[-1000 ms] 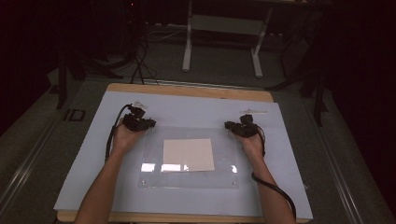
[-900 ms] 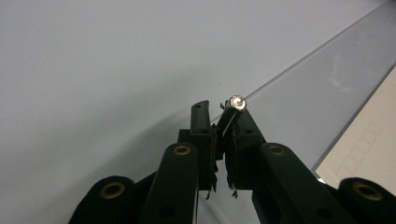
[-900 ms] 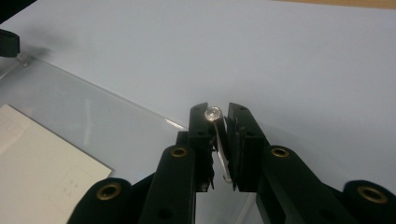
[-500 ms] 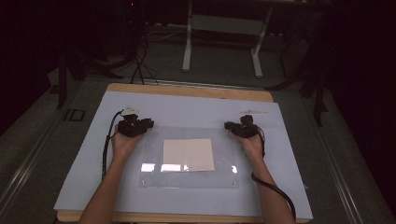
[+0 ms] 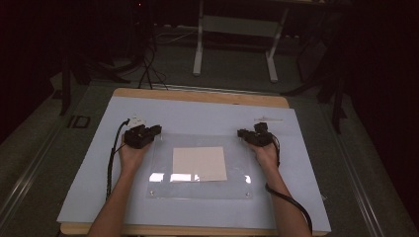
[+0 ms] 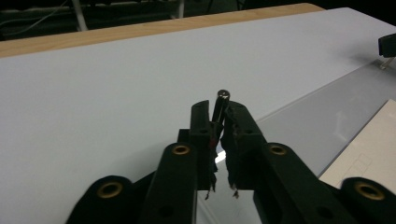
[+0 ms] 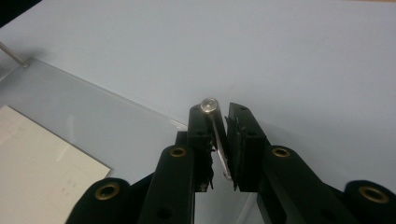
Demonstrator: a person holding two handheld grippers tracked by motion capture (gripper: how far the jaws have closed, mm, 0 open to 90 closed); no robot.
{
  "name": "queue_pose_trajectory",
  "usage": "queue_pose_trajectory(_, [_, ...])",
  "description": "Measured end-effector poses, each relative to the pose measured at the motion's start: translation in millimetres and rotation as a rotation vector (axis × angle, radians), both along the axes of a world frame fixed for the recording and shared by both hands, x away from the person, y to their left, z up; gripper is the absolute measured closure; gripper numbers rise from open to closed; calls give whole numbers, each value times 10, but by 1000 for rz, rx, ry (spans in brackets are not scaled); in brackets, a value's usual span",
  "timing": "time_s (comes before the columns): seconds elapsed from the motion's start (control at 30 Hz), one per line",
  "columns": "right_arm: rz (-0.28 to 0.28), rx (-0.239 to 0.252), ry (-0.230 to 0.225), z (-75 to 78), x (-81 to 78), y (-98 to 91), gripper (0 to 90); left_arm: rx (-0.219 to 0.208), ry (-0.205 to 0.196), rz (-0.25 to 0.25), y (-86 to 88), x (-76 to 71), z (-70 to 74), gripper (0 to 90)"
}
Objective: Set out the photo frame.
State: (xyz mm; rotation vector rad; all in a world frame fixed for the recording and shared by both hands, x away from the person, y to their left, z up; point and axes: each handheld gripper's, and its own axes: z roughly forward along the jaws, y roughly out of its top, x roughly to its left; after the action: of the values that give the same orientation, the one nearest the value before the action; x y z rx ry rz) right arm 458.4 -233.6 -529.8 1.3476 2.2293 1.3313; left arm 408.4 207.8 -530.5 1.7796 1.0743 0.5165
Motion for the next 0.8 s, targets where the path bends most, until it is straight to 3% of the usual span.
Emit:
queue_pose_trajectory(0.4, [-21, -17, -23, 8, -42, 19, 812, -10, -8, -9, -11, 43, 1, 841])
queue_pose_trajectory(0.6, [6, -60, -43, 40, -116, 27, 822, -39, 10, -12, 4, 68, -6, 840])
queue_pose_trajectory(0.7, [16, -50, -45, 23, -136, 10, 817, -37, 15, -12, 4, 69, -2, 839])
queue_pose_trajectory(0.8, [35, -107, -96, 52, -178, 35, 777, -35, 18, -12, 3, 71, 1, 840])
